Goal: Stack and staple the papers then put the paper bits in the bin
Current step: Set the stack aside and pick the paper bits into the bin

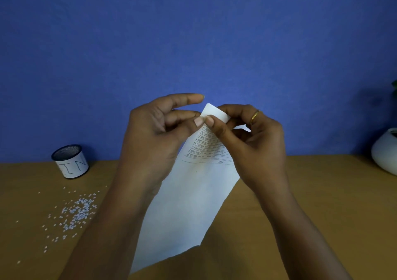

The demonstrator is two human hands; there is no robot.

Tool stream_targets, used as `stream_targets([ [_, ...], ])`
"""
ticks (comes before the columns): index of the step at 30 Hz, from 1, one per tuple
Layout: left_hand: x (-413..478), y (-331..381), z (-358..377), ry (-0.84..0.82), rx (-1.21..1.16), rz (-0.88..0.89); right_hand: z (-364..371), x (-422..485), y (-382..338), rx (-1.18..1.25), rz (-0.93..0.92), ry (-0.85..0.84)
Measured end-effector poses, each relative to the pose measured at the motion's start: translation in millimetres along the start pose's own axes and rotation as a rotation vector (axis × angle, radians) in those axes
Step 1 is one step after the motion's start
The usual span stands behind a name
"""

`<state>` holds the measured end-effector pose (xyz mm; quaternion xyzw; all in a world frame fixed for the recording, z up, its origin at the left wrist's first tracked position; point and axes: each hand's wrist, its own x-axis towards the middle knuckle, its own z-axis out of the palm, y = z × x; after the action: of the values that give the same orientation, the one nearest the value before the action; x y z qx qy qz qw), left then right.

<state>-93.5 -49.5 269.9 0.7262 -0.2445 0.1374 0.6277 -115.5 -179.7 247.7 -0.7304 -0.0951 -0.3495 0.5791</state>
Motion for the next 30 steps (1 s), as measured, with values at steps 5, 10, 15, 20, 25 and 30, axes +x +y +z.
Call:
stream_targets([
  [5,1.7,-4.0,1.0,0.016,0.020,0.023,-2.5,-0.3,-1.6,0.004,0.014,-0.014],
  [10,2.9,-4.7,1.3,0.018,0.022,0.034,-3.0,-0.2,-2.3,0.014,0.016,-0.016],
  [15,1.8,-4.2,2.9,0.028,-0.016,0.035,-1.3,-0.7,-0.8,0.028,0.000,0.001],
  [20,3.8,-6.3,2.9,0.024,-0.016,0.036,-0.9,-0.9,-0.8,0.000,-0.015,0.007],
  [25,4.0,-7.0,5.0,0.045,-0.045,0.022,-1.2,-0.4,2.2,-0.010,0.003,0.016],
  [30,3.9,-8.7,7.4,0.084,-0.132,0.010,1.1,-3.6,5.9,0.022,-0.006,0.068],
])
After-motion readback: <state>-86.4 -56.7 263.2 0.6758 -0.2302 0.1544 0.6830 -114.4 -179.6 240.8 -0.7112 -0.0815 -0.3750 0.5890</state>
